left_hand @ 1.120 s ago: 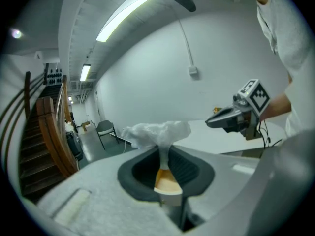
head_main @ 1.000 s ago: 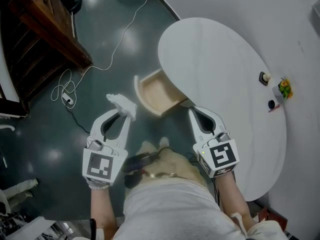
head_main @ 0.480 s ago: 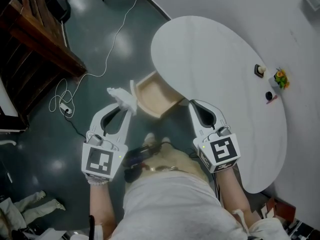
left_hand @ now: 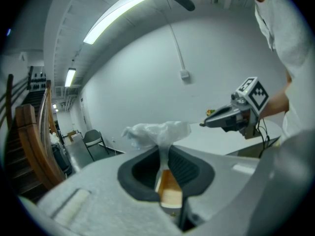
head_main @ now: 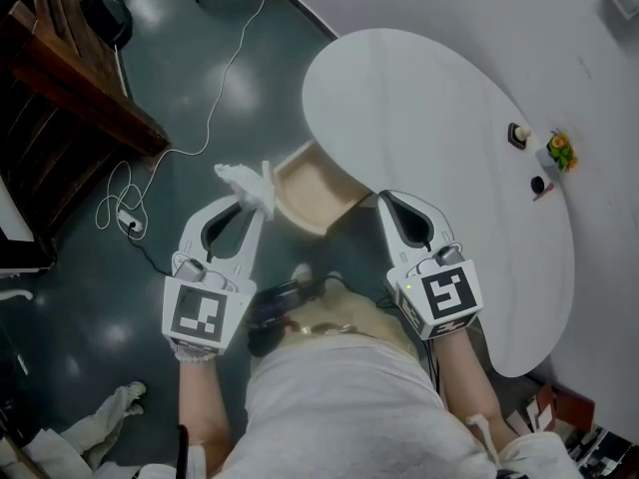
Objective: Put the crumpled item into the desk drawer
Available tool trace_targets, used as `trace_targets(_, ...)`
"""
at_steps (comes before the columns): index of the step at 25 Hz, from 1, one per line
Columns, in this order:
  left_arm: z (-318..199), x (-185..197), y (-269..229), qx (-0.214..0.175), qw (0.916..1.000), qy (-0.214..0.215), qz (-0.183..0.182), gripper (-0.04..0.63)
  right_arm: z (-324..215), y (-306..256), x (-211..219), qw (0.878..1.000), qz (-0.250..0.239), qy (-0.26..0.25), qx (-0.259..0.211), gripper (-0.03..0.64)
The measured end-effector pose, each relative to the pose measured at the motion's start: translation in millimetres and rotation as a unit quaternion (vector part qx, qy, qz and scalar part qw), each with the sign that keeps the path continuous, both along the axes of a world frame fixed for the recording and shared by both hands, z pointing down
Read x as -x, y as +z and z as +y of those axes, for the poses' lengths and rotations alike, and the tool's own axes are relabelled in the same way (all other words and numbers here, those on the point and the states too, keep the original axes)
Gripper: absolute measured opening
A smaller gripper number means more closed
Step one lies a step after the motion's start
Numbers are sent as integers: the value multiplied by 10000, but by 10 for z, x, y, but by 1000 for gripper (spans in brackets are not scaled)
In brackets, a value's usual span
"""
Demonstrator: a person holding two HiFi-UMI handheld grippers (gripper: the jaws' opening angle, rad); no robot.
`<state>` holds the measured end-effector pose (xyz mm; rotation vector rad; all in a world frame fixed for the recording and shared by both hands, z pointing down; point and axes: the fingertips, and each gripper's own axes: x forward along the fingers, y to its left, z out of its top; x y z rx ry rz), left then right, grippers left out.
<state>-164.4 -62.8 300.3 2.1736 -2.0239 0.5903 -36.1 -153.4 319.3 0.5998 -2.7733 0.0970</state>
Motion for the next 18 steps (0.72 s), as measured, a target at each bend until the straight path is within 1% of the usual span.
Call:
trace_targets(2,-22,9,0,-34,10000,72,-26,44,5,18,7,10000,-16,-26,-14,5)
trace_targets(6,-24,26,47,44,9999,85,100,44,25,54,6,10000,13,-12,-11,5)
trace_targets(9,-37,27,80,99,9997,140,170,44,25,56,-3,9999,74,96,16,5)
trace_targets(14,-120,13,100,70,9991,403,63,44,21,106,-49,9997,122,187,44,5)
trace_targets(16,-158,4,86,0,9985,544,-54,44,19,115,-68,9997,123,217,45,5)
trace_targets(18,-188,-10,91,6,9981,617,-69,44,21,134,-86,9997,126,223,44,5)
